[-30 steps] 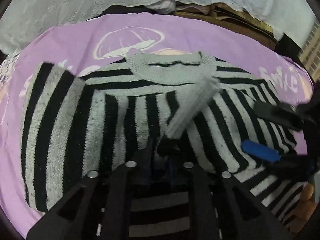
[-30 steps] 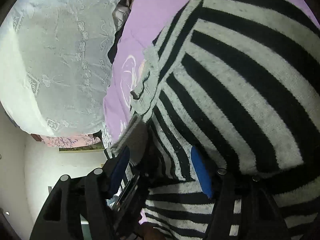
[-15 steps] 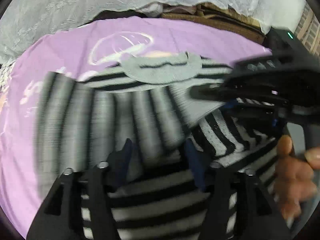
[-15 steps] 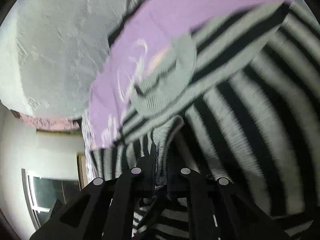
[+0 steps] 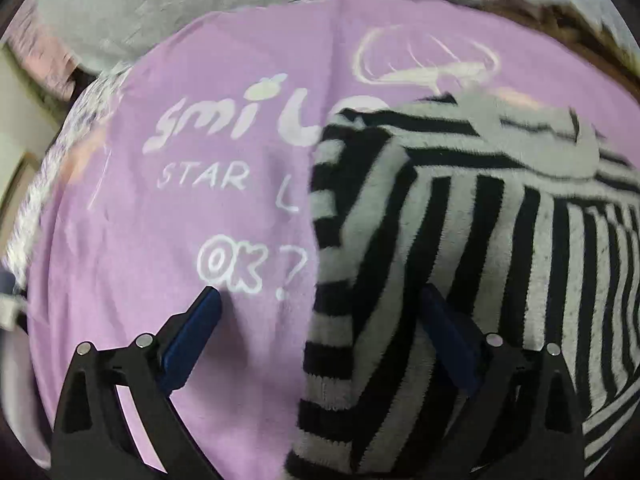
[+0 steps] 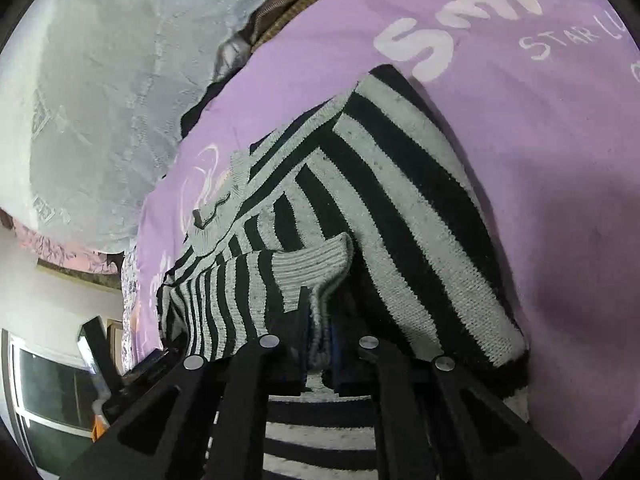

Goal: Fold small clothes

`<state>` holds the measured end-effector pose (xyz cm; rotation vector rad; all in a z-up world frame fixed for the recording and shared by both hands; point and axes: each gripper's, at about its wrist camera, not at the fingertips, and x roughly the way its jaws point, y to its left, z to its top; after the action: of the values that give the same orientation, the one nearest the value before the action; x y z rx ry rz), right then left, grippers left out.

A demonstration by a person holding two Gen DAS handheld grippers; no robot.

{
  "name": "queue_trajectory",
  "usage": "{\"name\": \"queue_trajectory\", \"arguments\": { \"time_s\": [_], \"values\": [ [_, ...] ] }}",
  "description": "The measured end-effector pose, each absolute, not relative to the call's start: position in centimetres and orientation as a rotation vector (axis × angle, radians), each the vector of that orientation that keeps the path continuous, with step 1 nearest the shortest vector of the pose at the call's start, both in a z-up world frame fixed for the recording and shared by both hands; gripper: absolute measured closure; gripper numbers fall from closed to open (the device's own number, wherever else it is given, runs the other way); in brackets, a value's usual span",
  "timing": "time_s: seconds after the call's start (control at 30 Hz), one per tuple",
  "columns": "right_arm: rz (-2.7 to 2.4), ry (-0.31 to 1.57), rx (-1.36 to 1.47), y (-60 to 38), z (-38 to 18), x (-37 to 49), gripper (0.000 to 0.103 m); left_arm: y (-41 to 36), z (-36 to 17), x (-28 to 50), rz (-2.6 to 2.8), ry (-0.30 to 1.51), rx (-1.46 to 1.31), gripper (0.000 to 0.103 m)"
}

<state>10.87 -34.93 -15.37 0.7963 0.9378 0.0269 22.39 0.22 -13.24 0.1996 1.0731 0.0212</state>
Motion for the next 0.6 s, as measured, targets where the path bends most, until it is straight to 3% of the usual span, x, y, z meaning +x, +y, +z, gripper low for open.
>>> {"name": "queue_trajectory", "arguments": {
  "time_s": [0.13,0.17,0.2,0.23,0.33,0.47,0.6],
  "values": [
    [-0.025,0.971,0.683,-34.6,-13.6,11.3,0.092,0.1,-11.5,22.0,0.015,1.046,0.251,0.008],
    [-0.1,0.949,0.631,-34.7,-12.4,10.9,0.084,0.4,-10.1,21.9,0.006,1.012,0.233,0.008],
    [-0.166,0.904,0.57,-34.6,-11.0,10.5,0.069,0.5,-8.9,22.0,-0.009,0.98,0.207,0.008],
    [-0.19,0.834,0.508,-34.2,-9.4,10.5,0.065,0.5,-7.9,22.2,-0.021,0.955,0.185,0.008],
    [-0.097,0.821,0.432,-31.9,-8.5,12.2,0.065,-1.1,-7.5,24.0,-0.045,0.939,0.207,0.008],
    [-0.015,0.982,0.402,-28.8,-13.4,15.9,0.066,-3.0,-14.0,27.1,-0.02,1.097,0.317,0.004],
    [-0.014,0.923,0.358,-28.0,-11.2,14.5,0.068,-2.5,-12.7,26.4,-0.012,1.06,0.307,0.006]
  ]
}}
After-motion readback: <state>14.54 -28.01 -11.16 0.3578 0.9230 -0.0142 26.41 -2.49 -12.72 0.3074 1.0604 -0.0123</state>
